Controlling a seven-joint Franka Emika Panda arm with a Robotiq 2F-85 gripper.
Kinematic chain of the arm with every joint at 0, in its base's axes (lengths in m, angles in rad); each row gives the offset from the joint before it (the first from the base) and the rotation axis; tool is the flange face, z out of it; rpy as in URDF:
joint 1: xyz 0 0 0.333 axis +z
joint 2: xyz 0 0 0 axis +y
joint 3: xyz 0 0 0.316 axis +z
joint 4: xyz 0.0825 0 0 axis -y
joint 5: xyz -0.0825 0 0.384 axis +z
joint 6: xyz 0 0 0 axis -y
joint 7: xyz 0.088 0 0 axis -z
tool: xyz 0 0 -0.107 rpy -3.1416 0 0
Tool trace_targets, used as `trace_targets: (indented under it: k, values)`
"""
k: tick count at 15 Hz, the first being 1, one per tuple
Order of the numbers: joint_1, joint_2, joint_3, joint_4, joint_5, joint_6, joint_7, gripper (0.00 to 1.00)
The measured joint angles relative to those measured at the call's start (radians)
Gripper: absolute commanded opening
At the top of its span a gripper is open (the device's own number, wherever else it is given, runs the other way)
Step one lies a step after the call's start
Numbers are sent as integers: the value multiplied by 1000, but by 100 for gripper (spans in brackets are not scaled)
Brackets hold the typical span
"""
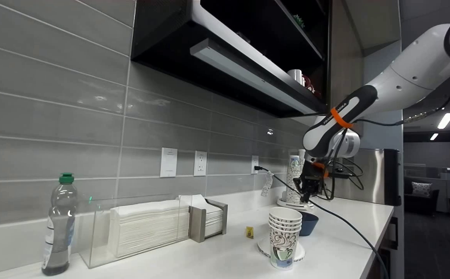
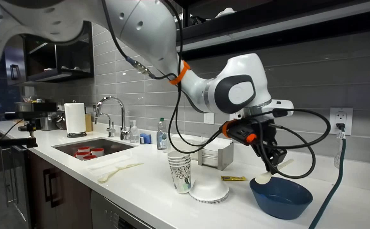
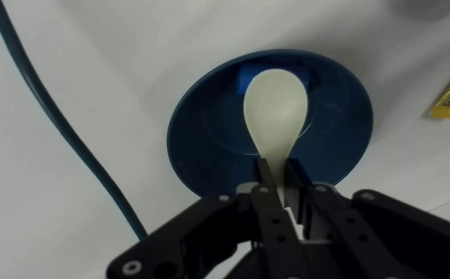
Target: Pick up the white spoon and put it into the blue bowl
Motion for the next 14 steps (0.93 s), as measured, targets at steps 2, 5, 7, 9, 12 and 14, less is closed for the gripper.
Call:
trace_targets:
  k: [2,5,7,9,12,14]
  values:
    - [1,58,1,58,10,0,0,4]
    - [2,142,-9,169,10,-9,8,4]
    - [3,193,-19,245,9,-47,13,4]
    - [3,241,-26,308,8,-94,16,4]
    - [3,305,-29,383,8,-146,22,4]
    - [2,340,-30,423,8,-171,28,4]
